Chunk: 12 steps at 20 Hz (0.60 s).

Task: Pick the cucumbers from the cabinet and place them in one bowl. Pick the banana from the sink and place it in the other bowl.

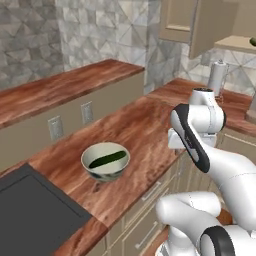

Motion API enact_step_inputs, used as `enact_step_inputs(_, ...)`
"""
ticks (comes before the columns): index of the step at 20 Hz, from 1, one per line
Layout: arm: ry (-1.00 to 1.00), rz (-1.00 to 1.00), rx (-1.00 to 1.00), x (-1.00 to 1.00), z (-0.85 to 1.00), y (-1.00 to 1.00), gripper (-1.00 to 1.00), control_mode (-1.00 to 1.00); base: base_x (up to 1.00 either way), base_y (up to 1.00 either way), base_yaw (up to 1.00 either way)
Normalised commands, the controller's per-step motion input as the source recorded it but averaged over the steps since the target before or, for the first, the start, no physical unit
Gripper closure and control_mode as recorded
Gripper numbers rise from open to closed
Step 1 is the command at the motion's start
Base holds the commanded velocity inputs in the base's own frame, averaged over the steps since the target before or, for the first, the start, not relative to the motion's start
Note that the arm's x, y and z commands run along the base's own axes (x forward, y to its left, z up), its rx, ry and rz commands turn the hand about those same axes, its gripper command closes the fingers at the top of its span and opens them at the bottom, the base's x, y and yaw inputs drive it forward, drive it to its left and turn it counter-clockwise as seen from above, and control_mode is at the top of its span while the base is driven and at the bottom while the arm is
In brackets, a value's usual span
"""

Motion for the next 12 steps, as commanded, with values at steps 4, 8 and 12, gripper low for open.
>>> enact_step_inputs(4, 0.00, 0.00, 0.00, 0.00, 0.00, 0.00, -1.00, 1.00, 0.01, 0.00, -0.45)
enact_step_inputs(8, 0.00, 0.00, 0.00, 0.00, 0.00, 0.00, -1.00, 1.00, 0.01, 0.00, -0.45)
enact_step_inputs(12, 0.00, 0.00, 0.00, 0.00, 0.00, 0.00, -1.00, 1.00, 0.00, 0.00, -0.46)
